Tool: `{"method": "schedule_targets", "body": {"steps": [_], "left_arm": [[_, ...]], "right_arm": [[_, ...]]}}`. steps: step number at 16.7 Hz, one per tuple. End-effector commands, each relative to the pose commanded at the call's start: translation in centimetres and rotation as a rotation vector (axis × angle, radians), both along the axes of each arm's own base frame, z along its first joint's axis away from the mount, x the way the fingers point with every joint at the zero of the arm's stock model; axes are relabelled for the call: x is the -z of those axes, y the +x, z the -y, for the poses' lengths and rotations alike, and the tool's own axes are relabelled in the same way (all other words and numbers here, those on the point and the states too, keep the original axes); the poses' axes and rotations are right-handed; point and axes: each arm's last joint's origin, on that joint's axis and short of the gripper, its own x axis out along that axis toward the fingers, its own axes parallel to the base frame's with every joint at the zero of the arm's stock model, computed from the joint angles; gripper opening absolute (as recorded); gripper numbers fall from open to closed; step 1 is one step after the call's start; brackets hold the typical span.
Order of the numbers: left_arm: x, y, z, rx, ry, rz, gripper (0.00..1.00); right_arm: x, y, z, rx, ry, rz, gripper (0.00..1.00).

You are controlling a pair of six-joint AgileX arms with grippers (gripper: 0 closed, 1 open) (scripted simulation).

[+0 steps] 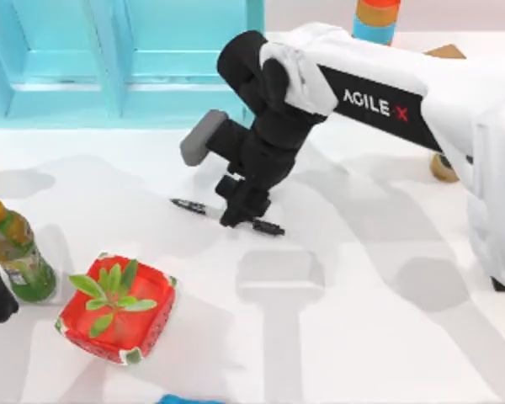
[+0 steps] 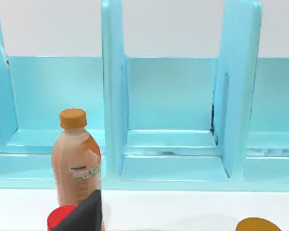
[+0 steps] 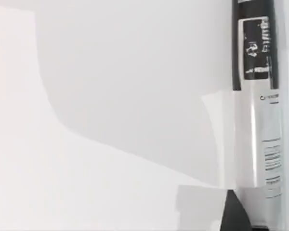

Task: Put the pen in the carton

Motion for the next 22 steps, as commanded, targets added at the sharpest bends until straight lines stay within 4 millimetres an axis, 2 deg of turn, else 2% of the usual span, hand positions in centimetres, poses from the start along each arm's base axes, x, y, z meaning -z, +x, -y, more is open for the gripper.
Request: {"method": "schedule_targets", "body": {"steps": [7, 8, 12, 14, 18, 20, 22], "left_arm": [[0.0, 0.0, 0.0, 0.0, 0.0, 0.0, 1.0], [0.0, 0.0, 0.0, 0.0, 0.0, 0.0, 1.0], [0.0, 0.0, 0.0, 0.0, 0.0, 0.0, 1.0], [0.0, 0.0, 0.0, 0.0, 0.0, 0.0, 1.0], [0.0, 0.0, 0.0, 0.0, 0.0, 0.0, 1.0], [0.0, 0.0, 0.0, 0.0, 0.0, 0.0, 1.0], [0.0, 0.0, 0.0, 0.0, 0.0, 0.0, 1.0]], "right_arm": [[0.0, 0.0, 0.0, 0.0, 0.0, 0.0, 0.0], [-3.3, 1.2, 1.6, 0.021, -0.014, 0.093, 0.0], [-4.3, 1.3, 1.3, 0.016, -0.021, 0.081, 0.0], [-6.2, 1.6, 1.1, 0.017, -0.022, 0.078, 0.0], [-11.5, 1.6, 1.3, 0.021, -0.011, 0.094, 0.0], [-12.9, 1.3, 1.5, 0.022, -0.013, 0.094, 0.0], [-13.3, 1.2, 1.6, 0.021, -0.014, 0.093, 0.0]]}}
